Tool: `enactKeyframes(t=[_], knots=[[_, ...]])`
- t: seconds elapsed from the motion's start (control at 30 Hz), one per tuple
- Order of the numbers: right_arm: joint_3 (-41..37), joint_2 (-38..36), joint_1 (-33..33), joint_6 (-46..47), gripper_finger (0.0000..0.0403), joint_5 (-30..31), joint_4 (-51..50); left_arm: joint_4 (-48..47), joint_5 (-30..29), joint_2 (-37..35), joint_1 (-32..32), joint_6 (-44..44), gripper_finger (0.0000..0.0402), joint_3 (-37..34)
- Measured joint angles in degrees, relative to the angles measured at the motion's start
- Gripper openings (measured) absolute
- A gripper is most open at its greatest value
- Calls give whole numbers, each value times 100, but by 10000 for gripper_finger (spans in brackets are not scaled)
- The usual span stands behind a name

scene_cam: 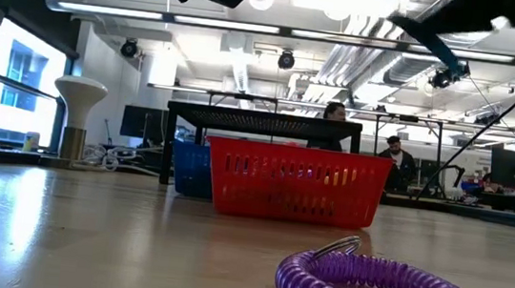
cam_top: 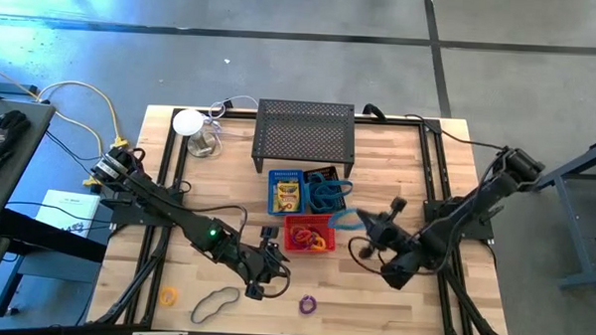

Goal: Pick & Place Office Desk Supplies
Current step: Put the blue rubber band into the black bin

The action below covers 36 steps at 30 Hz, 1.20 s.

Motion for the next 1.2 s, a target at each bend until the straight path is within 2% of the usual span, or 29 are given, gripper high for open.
enactKeyframes(t=[0.13,0.27,0.43,0.53,0.67,0.73,0.87,1.13,1.2], knots=[[0,-31,-384,-1020,3,935,763,0,0,0,8,2,145,0],[2,25,-885,-1228,3,1151,1174,0,0,0,8,2,145,0],[2,350,-1544,-1238,3,991,1463,0,0,0,9,2,145,0],[2,573,-1915,-2098,3,822,2167,0,0,0,7,4,145,-2],[2,834,-2253,-3117,3,233,3437,0,0,0,13,4,145,-2],[7,1038,-2353,-3347,3,282,3747,0,0,0,13,4,145,-2],[4,1460,-2480,-3325,3,449,3785,-13,0,0,13,4,145,-2],[4,1927,-2552,-3310,3,168,3966,-255,1,0,0,-180,145,-4],[4,1945,-2552,-3312,3,-60,3938,-317,1,0,0,-266,145,-4]])
